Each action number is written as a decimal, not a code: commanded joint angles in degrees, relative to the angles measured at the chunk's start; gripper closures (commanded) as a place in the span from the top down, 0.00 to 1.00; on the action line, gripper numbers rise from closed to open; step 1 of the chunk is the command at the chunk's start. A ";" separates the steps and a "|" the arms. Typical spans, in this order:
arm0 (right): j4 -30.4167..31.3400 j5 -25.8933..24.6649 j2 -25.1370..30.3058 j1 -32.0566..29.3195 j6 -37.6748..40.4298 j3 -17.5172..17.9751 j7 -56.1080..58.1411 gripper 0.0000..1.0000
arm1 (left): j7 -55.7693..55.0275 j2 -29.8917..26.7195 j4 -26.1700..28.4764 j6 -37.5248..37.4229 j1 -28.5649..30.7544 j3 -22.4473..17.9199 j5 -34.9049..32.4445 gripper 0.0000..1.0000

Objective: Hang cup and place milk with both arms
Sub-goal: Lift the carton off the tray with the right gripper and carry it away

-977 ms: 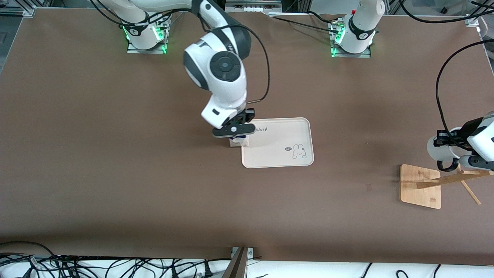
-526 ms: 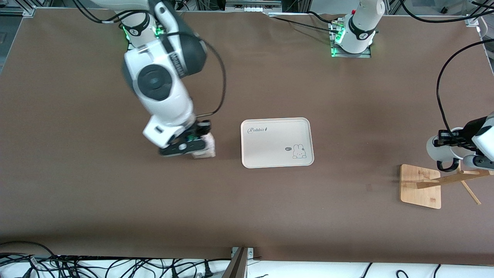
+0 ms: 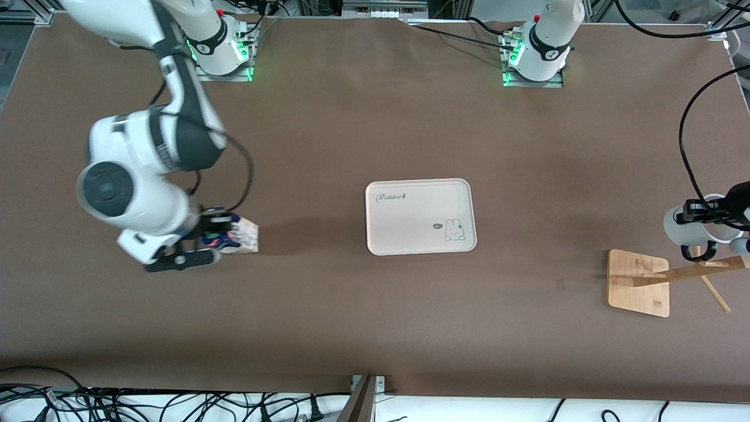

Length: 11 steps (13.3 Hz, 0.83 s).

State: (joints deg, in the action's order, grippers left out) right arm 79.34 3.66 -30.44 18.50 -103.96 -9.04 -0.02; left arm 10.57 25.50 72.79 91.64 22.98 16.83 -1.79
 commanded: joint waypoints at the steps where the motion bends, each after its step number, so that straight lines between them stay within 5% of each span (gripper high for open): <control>1: 14.58 1.00 7.14 -2.77 -8.86 0.69 3.36 0.47 | 1.64 2.62 -4.41 2.14 1.10 0.22 3.19 0.00; 7: 18.91 1.00 7.59 -2.86 -12.05 0.07 3.19 0.51 | 1.03 1.48 -1.87 -0.83 1.63 0.74 8.47 0.00; 11: 19.18 1.00 7.41 -2.86 -11.62 0.07 2.40 0.66 | 0.85 1.13 -2.56 -1.37 1.10 0.83 7.77 0.00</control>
State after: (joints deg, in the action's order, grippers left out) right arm 96.49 4.01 -24.82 15.51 -114.80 -9.01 2.73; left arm 10.53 26.49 71.94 90.74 24.22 17.68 5.55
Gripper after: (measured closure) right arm 0.366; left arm 0.947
